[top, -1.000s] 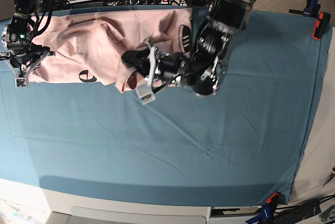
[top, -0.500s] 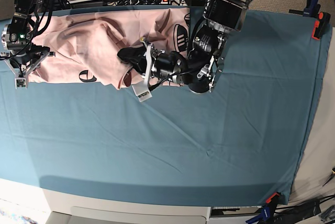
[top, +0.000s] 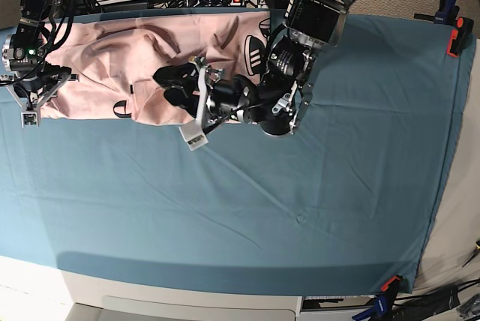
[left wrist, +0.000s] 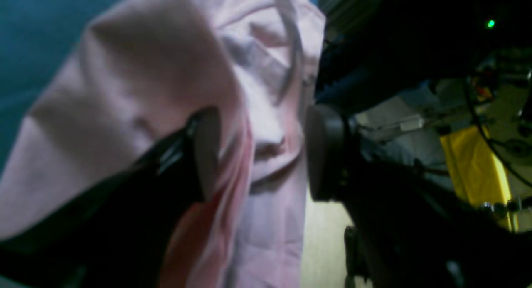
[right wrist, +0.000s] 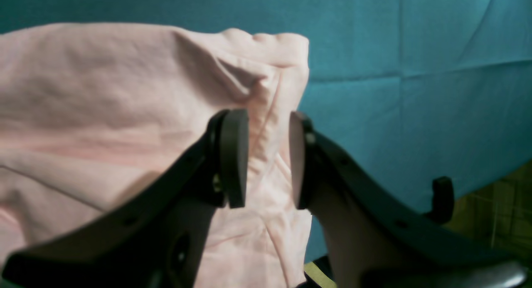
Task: Fold the T-shirt properly
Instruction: 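Lift the hem end and fold it toward the collar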
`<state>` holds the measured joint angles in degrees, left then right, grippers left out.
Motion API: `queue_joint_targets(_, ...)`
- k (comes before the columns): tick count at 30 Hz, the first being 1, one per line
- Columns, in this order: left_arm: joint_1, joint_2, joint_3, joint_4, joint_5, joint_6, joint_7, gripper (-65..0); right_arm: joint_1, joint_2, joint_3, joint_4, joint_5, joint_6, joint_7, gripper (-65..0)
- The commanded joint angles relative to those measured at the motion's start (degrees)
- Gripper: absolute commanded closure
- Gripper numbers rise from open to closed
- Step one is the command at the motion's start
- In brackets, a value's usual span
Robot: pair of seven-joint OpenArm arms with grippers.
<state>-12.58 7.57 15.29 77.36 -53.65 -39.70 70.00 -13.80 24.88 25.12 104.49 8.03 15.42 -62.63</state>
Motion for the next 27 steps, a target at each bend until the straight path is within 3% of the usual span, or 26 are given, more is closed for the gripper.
queue_joint_targets(1, -2.0, 1.4, -0.1, 1.1, -1.6, -0.3, 0.2, -33.6, 0.5, 1.3, 0.5, 0.8, -0.3, -0.3, 1.2, -17.4)
queue_joint_targets(4, -4.4, 1.4, -0.2, 2.3, -1.6, 0.2, 6.8, -30.0, 0.5, 1.3, 0.5, 0.8, -0.3, -0.3, 1.2, -17.4)
queue_joint_targets(8, -7.2, -0.4, -0.2, 3.6, -1.6, 1.0, 8.7, -2.5, 0.5, 1.3, 0.5, 0.8, -0.4, -0.3, 1.2, -17.4)
queue_joint_targets(9, -7.6, -1.1, -0.2, 3.6, -1.6, 1.1, 8.7, 0.0, 0.5, 1.3, 0.5, 0.8, -0.4, -0.3, 1.2, -17.4)
queue_joint_targets(23, -6.8, -8.6, -0.2, 3.6, 4.3, 3.9, 9.6, 0.0, 0.5, 1.3, 0.5, 0.8, -0.4, -0.3, 1.2, -17.4)
queue_joint_targets(27, -6.4, -9.0, -0.1, 3.8, 7.3, 4.7, 9.5, 0.0, 0.5, 1.3, 0.5, 0.8, -0.4, -0.3, 1.4, -17.4)
